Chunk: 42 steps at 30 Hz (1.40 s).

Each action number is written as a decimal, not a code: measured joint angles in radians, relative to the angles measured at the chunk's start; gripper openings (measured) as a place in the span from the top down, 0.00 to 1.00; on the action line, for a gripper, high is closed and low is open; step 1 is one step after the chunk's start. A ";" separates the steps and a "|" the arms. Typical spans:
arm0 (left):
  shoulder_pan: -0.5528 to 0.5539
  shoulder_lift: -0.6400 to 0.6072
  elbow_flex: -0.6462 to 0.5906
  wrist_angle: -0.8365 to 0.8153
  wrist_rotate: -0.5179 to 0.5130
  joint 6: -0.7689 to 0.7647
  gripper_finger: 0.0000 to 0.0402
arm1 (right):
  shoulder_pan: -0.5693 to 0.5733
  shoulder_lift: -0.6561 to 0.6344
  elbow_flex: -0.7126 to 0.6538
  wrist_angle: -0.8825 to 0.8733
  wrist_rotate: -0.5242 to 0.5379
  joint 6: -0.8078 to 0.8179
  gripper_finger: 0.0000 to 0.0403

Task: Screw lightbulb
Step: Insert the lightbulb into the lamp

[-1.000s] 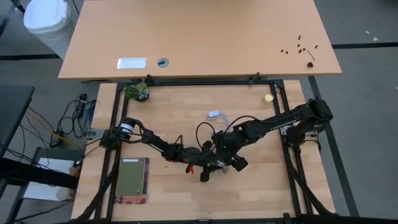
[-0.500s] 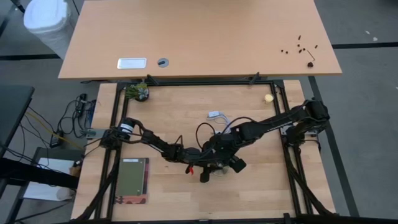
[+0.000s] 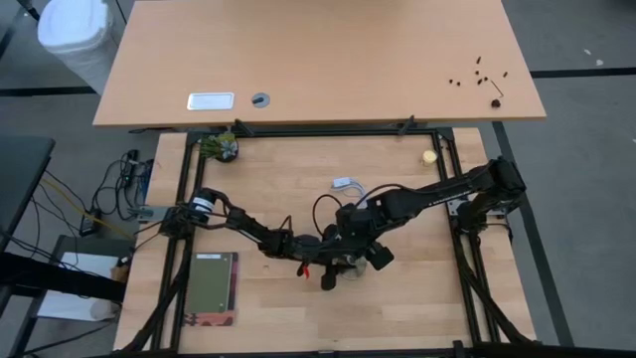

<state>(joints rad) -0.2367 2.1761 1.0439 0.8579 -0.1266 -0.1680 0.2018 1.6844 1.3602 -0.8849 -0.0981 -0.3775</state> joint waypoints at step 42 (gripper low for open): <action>0.074 -0.010 0.159 -0.039 0.633 -0.069 0.53 | 0.195 0.033 0.121 -0.073 0.024 -0.106 0.32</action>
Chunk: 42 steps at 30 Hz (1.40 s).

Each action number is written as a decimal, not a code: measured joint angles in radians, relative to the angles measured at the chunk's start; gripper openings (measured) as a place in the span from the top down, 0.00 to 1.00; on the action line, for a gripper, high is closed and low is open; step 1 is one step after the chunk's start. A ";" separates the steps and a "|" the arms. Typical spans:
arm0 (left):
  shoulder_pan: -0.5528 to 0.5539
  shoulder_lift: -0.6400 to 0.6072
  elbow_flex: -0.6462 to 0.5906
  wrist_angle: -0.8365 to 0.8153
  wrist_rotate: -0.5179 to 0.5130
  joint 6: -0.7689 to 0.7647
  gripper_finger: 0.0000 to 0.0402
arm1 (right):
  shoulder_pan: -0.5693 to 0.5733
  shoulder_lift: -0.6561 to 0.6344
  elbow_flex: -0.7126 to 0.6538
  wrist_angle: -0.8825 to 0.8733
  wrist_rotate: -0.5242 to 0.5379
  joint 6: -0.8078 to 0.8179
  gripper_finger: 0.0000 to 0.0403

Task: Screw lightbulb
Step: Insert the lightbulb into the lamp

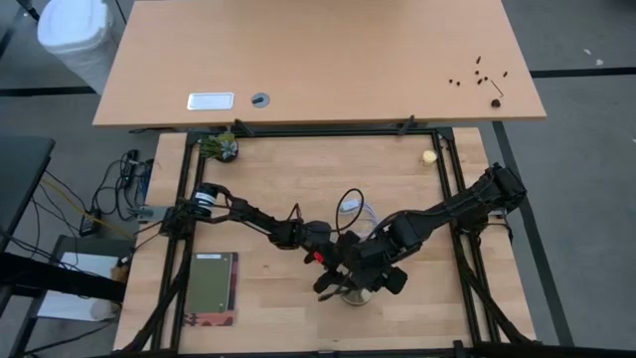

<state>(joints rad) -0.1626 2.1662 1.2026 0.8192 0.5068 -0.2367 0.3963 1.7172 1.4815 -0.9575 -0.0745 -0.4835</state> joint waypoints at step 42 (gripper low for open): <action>0.009 -0.002 -0.003 -0.082 -0.129 0.052 0.53 | -0.058 0.031 -0.001 -0.011 -0.059 0.406 0.33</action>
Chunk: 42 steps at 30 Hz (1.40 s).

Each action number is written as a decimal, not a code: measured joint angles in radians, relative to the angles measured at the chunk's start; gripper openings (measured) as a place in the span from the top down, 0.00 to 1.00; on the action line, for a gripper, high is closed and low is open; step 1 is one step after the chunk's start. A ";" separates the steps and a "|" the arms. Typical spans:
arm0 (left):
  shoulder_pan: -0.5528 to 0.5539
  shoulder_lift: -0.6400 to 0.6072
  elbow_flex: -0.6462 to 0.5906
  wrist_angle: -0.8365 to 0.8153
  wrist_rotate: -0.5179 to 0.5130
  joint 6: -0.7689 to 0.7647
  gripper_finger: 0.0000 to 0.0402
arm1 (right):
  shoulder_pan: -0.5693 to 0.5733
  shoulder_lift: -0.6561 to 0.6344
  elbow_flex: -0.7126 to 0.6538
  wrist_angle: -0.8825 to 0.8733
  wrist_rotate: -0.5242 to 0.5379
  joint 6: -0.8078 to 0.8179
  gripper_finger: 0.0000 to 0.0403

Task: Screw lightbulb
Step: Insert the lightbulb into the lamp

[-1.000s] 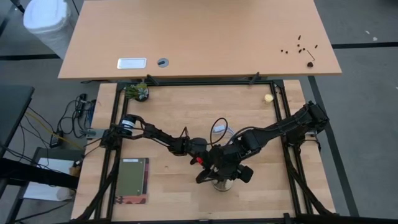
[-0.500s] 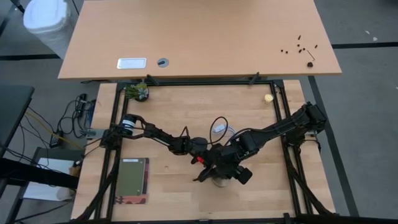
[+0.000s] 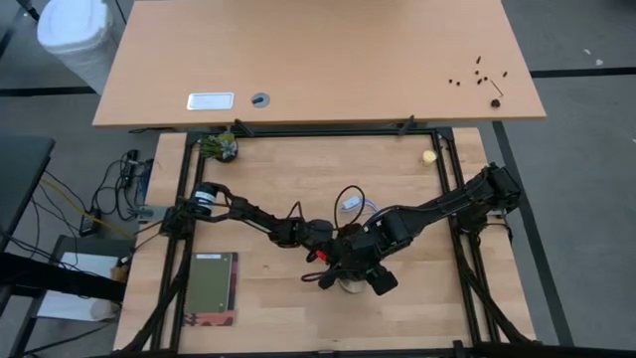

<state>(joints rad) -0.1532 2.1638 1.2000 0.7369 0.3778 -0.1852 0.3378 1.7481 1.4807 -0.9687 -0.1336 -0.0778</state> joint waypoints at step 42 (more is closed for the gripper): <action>-0.072 -0.001 -0.020 -0.080 -0.310 0.070 0.53 | 0.047 -0.051 -0.220 0.231 0.109 0.089 0.33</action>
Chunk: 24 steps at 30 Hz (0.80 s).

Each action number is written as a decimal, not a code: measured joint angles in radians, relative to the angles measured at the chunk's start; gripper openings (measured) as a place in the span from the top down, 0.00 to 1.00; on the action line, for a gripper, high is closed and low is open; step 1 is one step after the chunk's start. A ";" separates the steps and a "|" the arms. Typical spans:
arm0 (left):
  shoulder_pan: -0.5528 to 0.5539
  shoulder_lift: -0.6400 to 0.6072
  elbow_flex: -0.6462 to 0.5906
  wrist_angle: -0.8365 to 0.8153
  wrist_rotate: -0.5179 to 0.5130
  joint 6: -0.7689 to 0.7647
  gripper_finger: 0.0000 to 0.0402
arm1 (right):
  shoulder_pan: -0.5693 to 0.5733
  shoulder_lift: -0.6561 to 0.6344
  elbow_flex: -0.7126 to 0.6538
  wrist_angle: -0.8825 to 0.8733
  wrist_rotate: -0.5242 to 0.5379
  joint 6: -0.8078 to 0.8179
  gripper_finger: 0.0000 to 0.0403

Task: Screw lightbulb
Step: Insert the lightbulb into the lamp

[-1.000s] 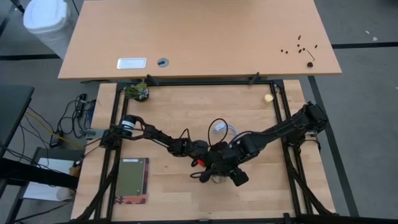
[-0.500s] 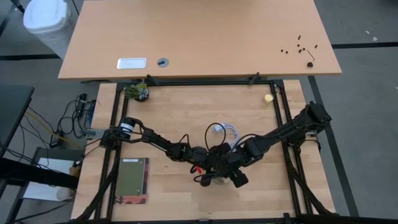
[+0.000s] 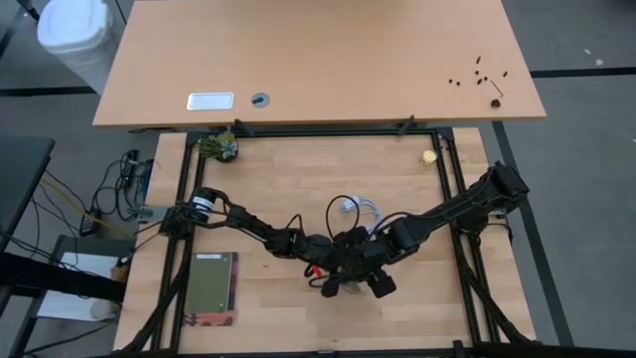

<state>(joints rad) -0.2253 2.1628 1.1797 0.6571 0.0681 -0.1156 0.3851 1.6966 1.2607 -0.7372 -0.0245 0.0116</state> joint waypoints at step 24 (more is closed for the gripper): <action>-0.012 0.002 0.000 0.006 -0.216 -0.075 0.53 | -0.016 0.003 0.015 -0.069 0.141 0.550 0.34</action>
<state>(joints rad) -0.2369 2.1646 1.1797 0.6633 -0.1481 -0.1904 0.3695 1.7000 1.2755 -0.8064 0.1165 0.5616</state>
